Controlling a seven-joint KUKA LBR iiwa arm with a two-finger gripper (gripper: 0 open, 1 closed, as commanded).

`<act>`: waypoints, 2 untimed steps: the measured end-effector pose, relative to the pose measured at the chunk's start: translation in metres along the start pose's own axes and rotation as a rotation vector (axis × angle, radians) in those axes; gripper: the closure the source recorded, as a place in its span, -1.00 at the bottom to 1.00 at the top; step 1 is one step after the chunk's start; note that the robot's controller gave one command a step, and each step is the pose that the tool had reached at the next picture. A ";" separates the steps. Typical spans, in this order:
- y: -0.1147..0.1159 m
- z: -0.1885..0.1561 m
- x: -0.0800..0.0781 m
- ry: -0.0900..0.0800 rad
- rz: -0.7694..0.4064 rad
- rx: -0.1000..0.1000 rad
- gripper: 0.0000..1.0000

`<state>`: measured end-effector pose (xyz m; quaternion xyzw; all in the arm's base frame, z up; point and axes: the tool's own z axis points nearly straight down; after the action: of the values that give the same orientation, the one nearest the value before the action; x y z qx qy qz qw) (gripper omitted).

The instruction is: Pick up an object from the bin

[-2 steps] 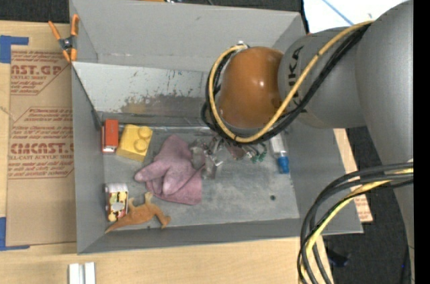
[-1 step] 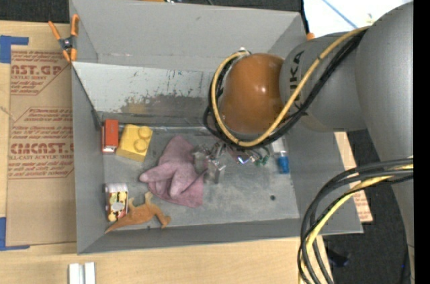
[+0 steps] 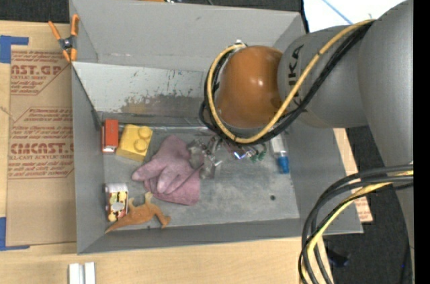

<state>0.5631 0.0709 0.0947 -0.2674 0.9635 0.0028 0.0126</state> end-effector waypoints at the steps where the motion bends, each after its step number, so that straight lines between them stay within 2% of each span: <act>1: 0.000 0.004 0.003 0.002 -0.003 -0.001 1.00; 2: 0.026 0.000 -0.041 -0.003 -0.308 0.000 1.00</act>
Offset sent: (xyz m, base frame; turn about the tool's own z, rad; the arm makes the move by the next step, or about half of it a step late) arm 0.0207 0.0419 0.0010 -0.3070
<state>0.5847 0.1143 0.0960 -0.4118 0.9112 0.0011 0.0143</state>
